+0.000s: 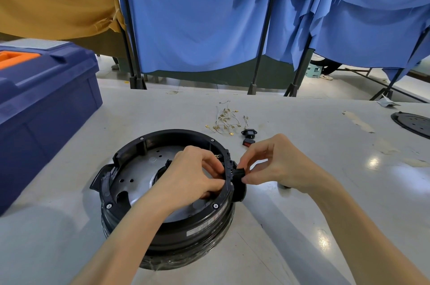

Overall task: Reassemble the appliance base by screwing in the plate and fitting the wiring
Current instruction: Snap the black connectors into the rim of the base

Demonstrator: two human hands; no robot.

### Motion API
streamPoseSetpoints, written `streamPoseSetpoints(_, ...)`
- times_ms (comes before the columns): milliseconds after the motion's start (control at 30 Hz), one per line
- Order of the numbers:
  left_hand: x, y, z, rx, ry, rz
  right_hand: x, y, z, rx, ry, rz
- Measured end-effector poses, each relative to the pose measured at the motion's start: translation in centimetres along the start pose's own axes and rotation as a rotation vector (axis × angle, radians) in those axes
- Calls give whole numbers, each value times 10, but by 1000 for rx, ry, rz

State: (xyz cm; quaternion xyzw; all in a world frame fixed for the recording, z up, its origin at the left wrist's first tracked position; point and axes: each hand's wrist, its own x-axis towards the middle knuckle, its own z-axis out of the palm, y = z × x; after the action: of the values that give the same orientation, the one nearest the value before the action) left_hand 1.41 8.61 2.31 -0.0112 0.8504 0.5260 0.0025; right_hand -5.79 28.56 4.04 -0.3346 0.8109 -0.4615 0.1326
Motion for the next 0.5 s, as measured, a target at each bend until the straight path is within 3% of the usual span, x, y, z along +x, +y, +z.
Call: streamPoseSetpoints(500, -2, 1, 1, 34, 30, 26, 4, -6, 10, -18, 59, 4)
